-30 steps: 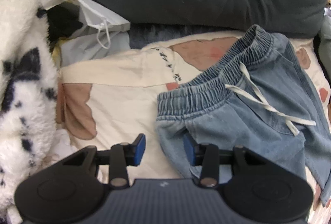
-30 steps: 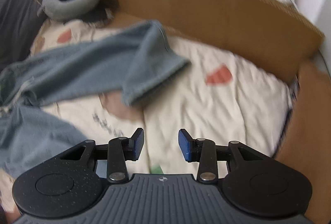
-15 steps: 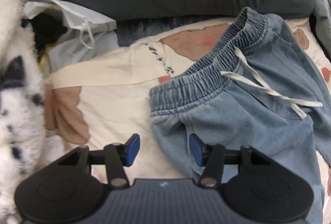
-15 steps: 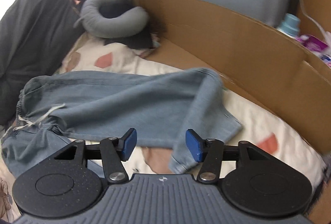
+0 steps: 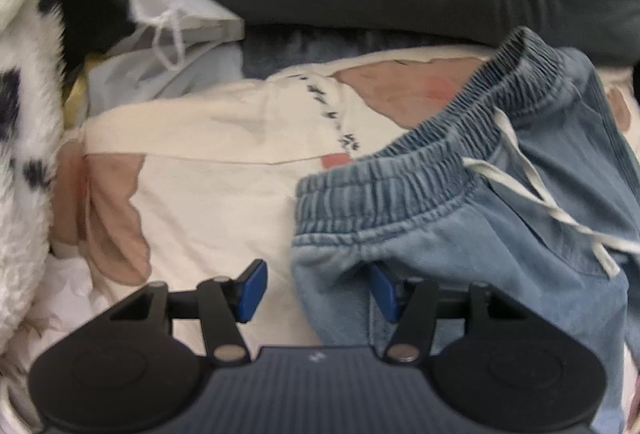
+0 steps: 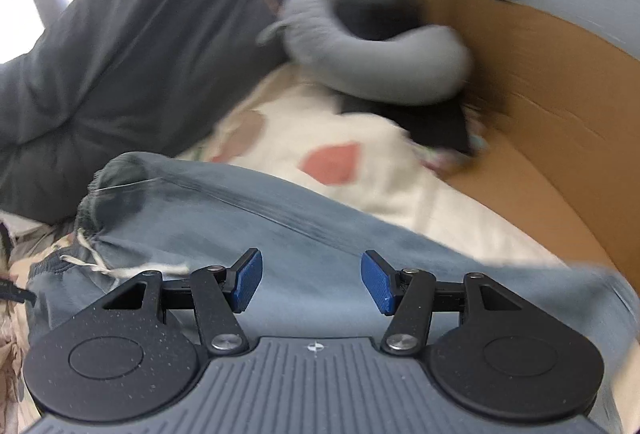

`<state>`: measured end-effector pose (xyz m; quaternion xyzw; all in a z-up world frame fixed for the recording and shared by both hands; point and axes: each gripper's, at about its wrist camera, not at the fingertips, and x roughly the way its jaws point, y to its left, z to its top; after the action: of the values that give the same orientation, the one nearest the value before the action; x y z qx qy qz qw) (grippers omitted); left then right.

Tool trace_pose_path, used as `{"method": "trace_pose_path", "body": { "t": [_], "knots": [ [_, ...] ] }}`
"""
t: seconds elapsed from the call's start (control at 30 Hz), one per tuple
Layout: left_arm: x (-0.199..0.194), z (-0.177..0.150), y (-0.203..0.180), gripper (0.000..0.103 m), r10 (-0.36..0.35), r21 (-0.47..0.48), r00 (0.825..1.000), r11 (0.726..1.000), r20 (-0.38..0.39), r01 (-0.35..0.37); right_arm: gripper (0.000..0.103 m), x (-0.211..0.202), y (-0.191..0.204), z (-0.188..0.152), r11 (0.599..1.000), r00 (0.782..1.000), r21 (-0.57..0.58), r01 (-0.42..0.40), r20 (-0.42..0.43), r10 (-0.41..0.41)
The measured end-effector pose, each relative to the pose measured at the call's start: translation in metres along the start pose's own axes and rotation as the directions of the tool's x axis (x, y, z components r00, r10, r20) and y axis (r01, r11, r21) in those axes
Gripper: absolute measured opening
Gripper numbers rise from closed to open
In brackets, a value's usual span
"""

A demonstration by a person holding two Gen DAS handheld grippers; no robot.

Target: Fold clothes

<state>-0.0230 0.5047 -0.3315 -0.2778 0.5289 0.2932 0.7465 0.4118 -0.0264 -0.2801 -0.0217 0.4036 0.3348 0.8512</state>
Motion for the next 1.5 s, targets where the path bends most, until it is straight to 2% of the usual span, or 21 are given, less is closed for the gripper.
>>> {"method": "trace_pose_path", "body": {
  "t": [0.2, 0.37, 0.47, 0.7, 0.97, 1.17, 1.33, 1.5],
  "knots": [
    [-0.008, -0.013, 0.023, 0.059, -0.058, -0.085, 0.998, 0.995, 0.033, 0.061, 0.062, 0.073, 0.044, 0.043, 0.992, 0.995, -0.106, -0.076, -0.066, 0.069],
    [-0.017, -0.024, 0.034, 0.055, -0.082, -0.159, 0.989, 0.982, 0.122, 0.101, 0.062, 0.118, 0.084, 0.069, 0.974, 0.986, -0.170, -0.147, -0.108, 0.130],
    [-0.020, -0.026, 0.036, 0.055, -0.109, -0.187, 0.982, 0.973, 0.152, 0.137, 0.062, 0.136, 0.106, 0.085, 0.959, 0.978, -0.210, -0.191, -0.127, 0.166],
    [-0.026, -0.030, 0.040, 0.055, -0.104, -0.180, 0.975, 0.974, 0.194, 0.140, 0.062, 0.170, 0.157, 0.118, 0.925, 0.964, -0.278, -0.258, -0.137, 0.228],
    [-0.021, -0.035, 0.062, 0.055, -0.111, -0.288, 0.967, 0.941, 0.231, 0.177, 0.062, 0.208, 0.219, 0.141, 0.877, 0.928, -0.318, -0.361, -0.210, 0.306],
    [-0.010, -0.031, 0.067, 0.055, -0.149, -0.316, 0.957, 0.922, 0.248, 0.225, 0.062, 0.230, 0.255, 0.151, 0.839, 0.904, -0.356, -0.411, -0.282, 0.323],
    [0.003, -0.027, 0.062, 0.055, -0.203, -0.318, 0.948, 0.907, 0.246, 0.277, 0.062, 0.245, 0.273, 0.149, 0.809, 0.893, -0.410, -0.422, -0.343, 0.292],
    [0.015, -0.021, 0.058, 0.055, -0.223, -0.328, 0.944, 0.897, 0.245, 0.297, 0.062, 0.258, 0.287, 0.144, 0.783, 0.890, -0.465, -0.414, -0.389, 0.239]
  ]
}}
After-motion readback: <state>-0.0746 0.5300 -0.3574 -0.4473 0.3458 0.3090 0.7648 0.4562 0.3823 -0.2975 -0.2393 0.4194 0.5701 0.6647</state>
